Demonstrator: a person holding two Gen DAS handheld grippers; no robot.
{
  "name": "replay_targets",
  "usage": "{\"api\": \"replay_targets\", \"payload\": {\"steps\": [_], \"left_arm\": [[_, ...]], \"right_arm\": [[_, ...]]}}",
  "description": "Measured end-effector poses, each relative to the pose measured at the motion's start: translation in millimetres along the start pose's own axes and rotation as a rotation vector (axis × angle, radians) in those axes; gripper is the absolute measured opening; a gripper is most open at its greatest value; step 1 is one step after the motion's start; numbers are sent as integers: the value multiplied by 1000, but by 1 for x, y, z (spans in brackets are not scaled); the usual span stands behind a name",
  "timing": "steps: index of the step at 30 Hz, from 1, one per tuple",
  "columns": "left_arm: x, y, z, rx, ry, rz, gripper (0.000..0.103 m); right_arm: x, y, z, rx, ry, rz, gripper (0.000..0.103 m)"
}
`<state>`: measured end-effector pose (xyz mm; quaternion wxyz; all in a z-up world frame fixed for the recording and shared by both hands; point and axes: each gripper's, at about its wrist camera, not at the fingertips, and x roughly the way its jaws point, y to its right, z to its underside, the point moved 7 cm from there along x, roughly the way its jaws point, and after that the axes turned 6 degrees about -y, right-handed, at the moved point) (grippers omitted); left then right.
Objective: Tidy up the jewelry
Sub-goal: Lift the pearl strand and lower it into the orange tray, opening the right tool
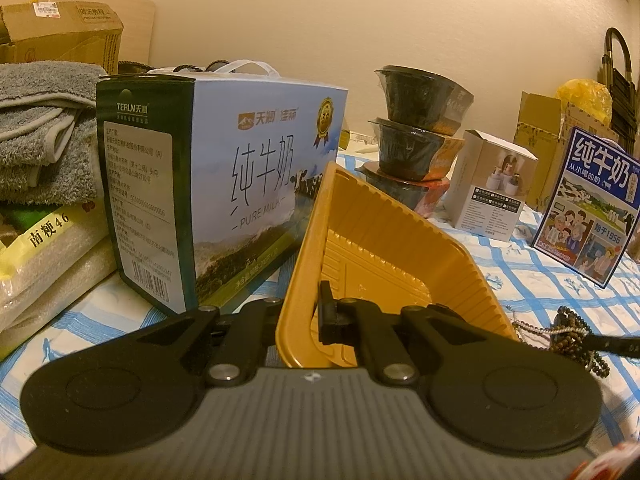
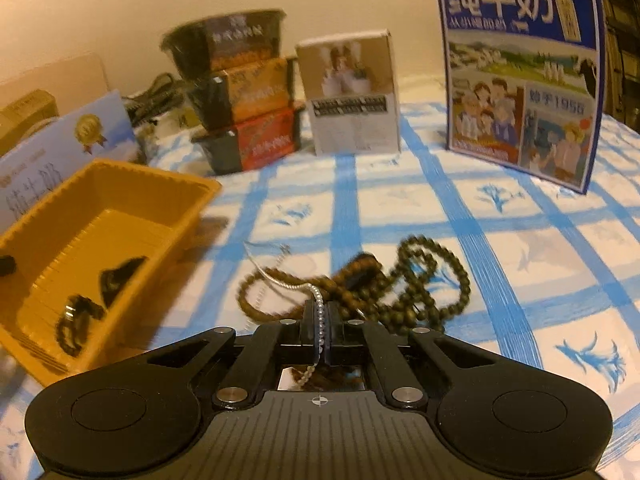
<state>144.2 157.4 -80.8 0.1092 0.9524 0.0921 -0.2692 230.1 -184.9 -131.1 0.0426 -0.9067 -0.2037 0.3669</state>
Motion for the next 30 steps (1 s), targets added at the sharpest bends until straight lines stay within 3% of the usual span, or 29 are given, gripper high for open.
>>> {"api": "replay_targets", "payload": {"steps": [14,30], "left_arm": [[-1,0,0,-3,2,5,5],[-5,2,-1,-9,9,12,6]], "right_arm": [[-55,-91,-15,-115,52,-274,2],[-127,-83,-103,-80,245,-323,2]]}}
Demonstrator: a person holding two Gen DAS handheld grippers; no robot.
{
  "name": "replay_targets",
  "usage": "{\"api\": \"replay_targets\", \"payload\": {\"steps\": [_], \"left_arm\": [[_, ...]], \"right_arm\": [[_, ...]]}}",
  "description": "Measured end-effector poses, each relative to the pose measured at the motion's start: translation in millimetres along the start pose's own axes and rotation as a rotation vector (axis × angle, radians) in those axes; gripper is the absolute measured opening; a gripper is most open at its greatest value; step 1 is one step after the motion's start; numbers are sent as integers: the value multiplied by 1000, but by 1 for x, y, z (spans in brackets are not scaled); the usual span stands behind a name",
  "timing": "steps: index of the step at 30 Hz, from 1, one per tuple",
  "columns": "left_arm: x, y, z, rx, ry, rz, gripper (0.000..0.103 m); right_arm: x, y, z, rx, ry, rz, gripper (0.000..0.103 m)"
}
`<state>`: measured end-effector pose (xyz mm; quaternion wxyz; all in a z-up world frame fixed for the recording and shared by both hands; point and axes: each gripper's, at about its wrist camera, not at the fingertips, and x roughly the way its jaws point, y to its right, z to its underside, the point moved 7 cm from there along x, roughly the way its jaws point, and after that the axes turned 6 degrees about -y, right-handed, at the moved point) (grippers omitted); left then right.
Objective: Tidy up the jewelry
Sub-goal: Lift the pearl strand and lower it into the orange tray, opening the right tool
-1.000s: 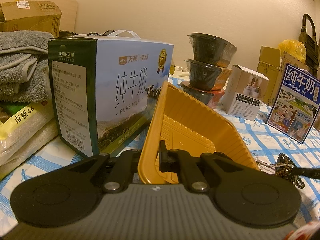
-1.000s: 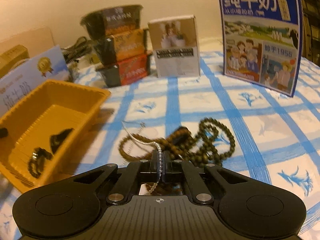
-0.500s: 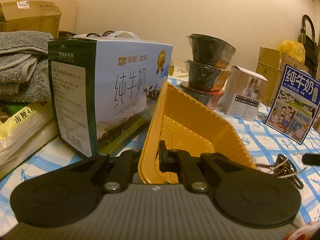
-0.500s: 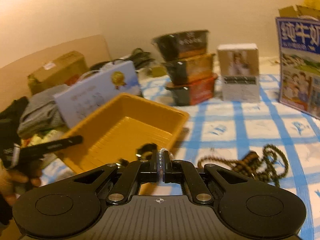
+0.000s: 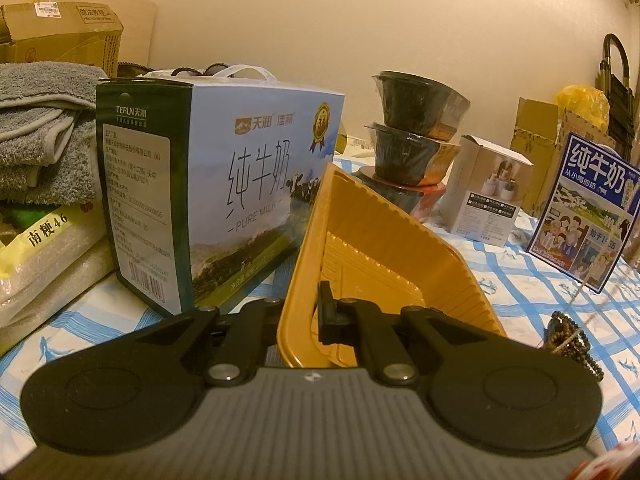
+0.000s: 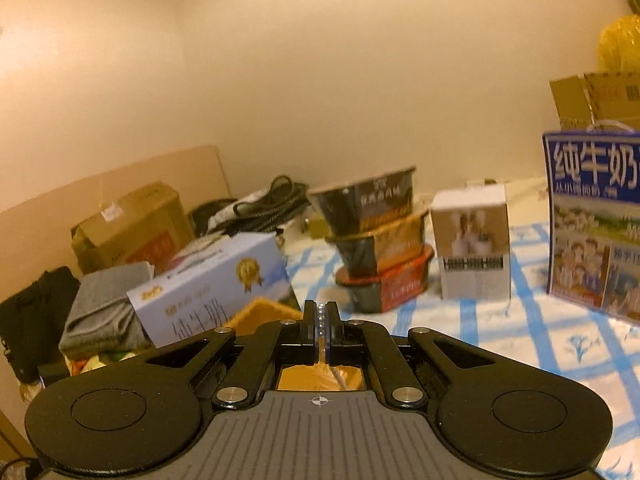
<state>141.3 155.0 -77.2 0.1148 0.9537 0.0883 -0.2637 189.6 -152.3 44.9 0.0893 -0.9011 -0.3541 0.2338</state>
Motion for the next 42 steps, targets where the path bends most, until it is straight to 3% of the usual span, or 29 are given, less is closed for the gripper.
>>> {"api": "replay_targets", "payload": {"steps": [10,14,17,25,42], "left_arm": [[-1,3,-2,-1,3,4,6],[-1,3,-2,-4,4,4,6],[-1,3,-2,-4,3,4,6],[-1,3,-2,-4,4,4,6],[-1,2,-3,-9,4,10,6]], "right_arm": [[-24,-9,-34,9,137,-9,2],[-11,-8,-28,43,63,-17,2],[-15,-15,-31,24,88,-44,2],[0,-34,-40,18,41,-122,3],[74,-90,-42,67,-45,-300,3]]}}
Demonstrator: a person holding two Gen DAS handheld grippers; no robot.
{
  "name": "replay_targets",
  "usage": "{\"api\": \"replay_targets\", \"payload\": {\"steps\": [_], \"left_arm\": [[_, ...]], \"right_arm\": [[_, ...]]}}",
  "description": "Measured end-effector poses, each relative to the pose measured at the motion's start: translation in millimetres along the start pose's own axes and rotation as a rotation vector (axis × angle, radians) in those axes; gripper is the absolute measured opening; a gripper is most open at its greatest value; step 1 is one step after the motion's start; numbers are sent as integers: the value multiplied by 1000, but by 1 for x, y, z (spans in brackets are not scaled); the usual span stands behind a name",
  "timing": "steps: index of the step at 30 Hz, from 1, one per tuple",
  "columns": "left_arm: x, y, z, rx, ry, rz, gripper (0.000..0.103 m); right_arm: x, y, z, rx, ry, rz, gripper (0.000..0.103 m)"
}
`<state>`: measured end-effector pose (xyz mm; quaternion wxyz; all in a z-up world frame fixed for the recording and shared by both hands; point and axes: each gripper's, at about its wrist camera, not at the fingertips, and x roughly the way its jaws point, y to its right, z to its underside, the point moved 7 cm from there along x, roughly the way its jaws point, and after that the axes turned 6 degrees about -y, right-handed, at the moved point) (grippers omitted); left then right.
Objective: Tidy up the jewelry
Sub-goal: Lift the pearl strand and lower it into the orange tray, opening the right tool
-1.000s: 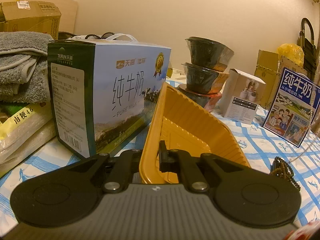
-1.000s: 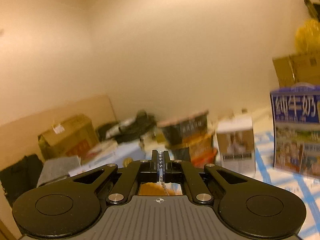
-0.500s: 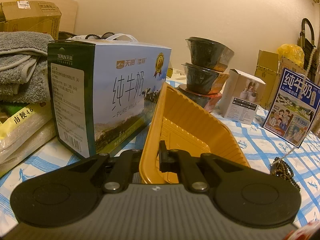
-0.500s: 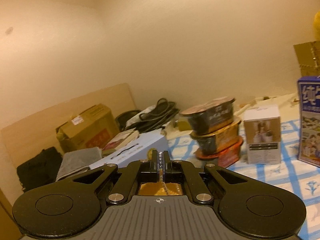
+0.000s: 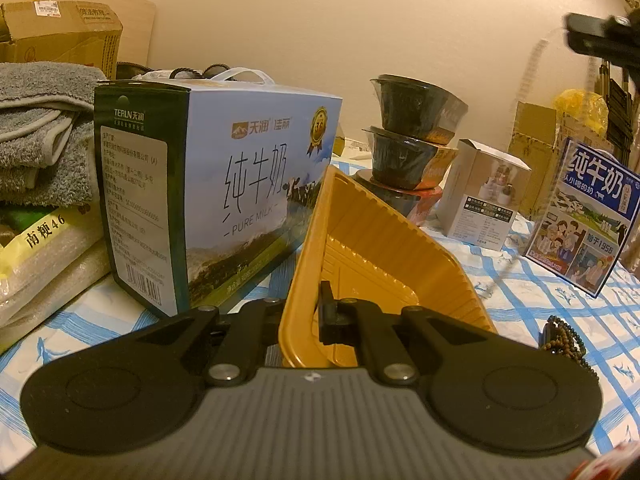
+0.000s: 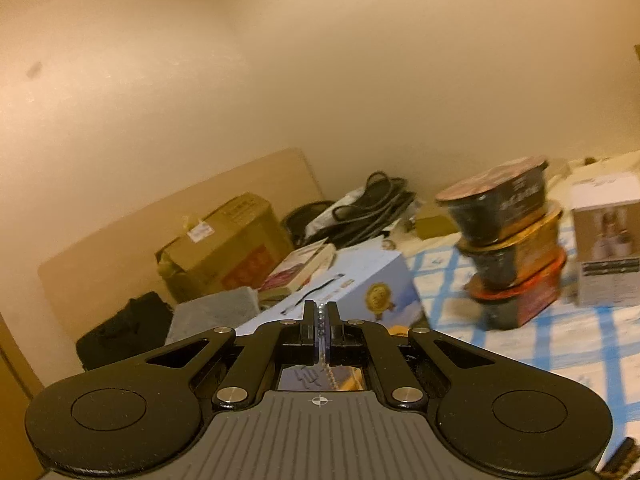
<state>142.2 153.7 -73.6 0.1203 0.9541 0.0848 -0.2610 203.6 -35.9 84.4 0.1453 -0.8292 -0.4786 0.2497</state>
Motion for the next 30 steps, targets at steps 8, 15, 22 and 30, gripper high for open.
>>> {"api": "replay_targets", "payload": {"steps": [8,15,22,30], "left_arm": [[0,-1,0,-2,1,2,6],[0,-1,0,-4,2,2,6],[0,-2,1,-7,0,1,6],[1,-4,2,-7,-1,-1,6]], "right_arm": [[62,21,45,53,-165,35,2],[98,52,101,104,-331,105,3],[92,69,136,56,-418,192,31],[68,83,153,66,-410,273,59]]}}
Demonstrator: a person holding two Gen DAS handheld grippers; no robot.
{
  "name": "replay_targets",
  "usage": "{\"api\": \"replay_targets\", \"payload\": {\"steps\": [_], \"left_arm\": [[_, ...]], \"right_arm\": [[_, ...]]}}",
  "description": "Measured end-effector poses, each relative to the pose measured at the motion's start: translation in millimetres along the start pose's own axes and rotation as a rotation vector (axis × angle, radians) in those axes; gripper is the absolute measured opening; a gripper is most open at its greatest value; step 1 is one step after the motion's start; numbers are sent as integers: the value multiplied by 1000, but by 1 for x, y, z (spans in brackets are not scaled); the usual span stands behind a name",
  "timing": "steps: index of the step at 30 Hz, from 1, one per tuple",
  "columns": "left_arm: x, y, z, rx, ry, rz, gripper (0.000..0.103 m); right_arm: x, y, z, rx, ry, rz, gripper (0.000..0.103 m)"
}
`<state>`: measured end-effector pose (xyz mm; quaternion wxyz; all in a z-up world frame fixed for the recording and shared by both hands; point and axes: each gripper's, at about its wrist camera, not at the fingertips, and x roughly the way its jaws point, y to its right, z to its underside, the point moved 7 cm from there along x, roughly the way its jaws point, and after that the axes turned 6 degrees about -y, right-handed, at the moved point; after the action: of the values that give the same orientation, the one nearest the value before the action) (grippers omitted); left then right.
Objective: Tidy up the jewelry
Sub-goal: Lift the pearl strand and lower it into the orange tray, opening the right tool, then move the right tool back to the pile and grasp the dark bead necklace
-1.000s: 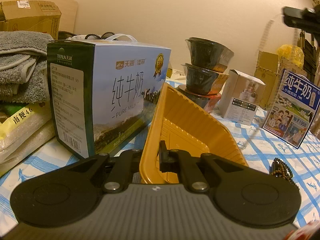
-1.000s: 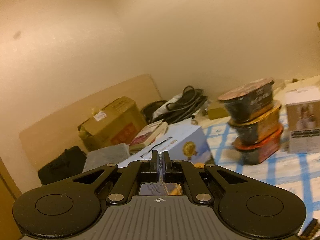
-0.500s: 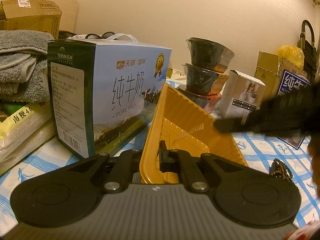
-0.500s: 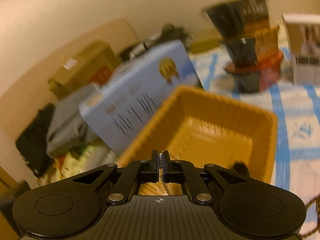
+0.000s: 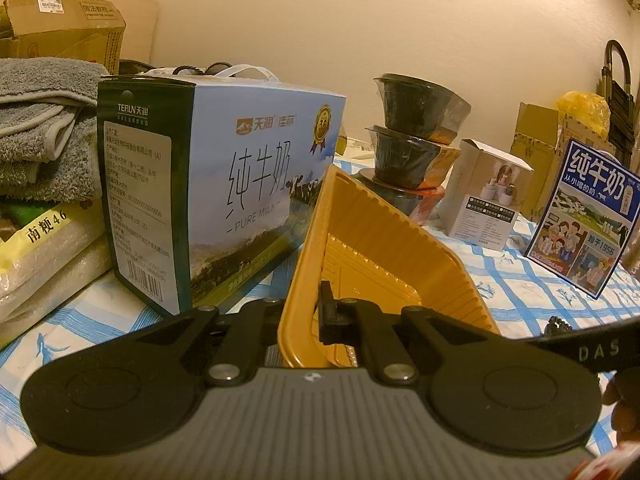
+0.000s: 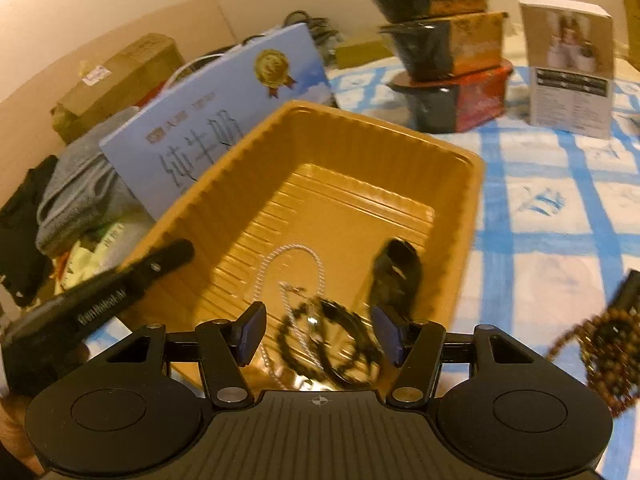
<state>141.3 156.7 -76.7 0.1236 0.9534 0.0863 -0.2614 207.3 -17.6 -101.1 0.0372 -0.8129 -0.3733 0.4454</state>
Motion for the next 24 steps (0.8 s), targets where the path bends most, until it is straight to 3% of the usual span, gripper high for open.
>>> {"api": "replay_targets", "payload": {"steps": [24], "left_arm": [[0,2,-1,15,0,-8,6]], "right_arm": [[-41,37,9,54,65,87,59]]}}
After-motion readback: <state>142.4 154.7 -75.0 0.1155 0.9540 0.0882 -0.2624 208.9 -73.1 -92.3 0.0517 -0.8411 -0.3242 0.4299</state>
